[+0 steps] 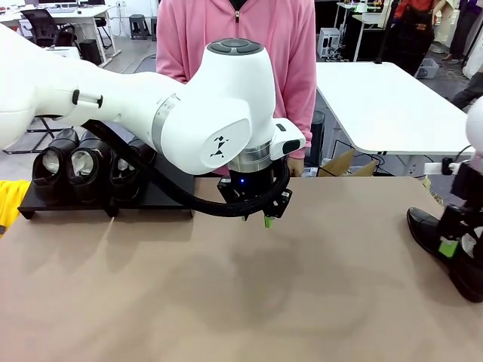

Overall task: Organize the shoes by placing them on the stand.
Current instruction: Pick up one Shoe and place it in the middle of the table.

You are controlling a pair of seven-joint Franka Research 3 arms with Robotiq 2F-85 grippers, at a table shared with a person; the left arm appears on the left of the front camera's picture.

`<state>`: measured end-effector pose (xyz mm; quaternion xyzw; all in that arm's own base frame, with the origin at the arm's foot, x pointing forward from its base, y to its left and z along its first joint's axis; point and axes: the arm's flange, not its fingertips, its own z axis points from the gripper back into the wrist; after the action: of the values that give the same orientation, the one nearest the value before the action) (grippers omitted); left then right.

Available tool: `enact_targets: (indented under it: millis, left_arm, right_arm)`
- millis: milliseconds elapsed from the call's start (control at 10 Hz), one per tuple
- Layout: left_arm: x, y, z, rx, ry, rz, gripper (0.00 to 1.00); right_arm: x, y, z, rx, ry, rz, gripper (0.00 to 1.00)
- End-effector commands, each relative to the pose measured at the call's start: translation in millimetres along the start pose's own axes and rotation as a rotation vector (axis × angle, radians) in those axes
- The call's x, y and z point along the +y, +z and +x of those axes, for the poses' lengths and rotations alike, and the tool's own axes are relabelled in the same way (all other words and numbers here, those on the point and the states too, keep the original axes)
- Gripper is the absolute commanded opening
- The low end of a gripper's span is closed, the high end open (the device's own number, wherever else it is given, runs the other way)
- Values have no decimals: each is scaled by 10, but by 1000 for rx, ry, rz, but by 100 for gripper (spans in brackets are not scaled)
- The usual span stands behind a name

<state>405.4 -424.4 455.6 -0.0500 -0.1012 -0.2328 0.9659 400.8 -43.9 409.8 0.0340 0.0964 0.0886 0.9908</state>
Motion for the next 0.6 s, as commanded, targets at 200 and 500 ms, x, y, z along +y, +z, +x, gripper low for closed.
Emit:
enact_targets:
  millis: [200,500]
  left_arm:
    - [23,4,-15,-7,-7,16,51]
    - [23,4,-15,-7,-7,16,51]
  right_arm:
    - [-39,-133,-20,-76,59,26,100]
    - [-14,-282,95,-156,-187,-110,100]
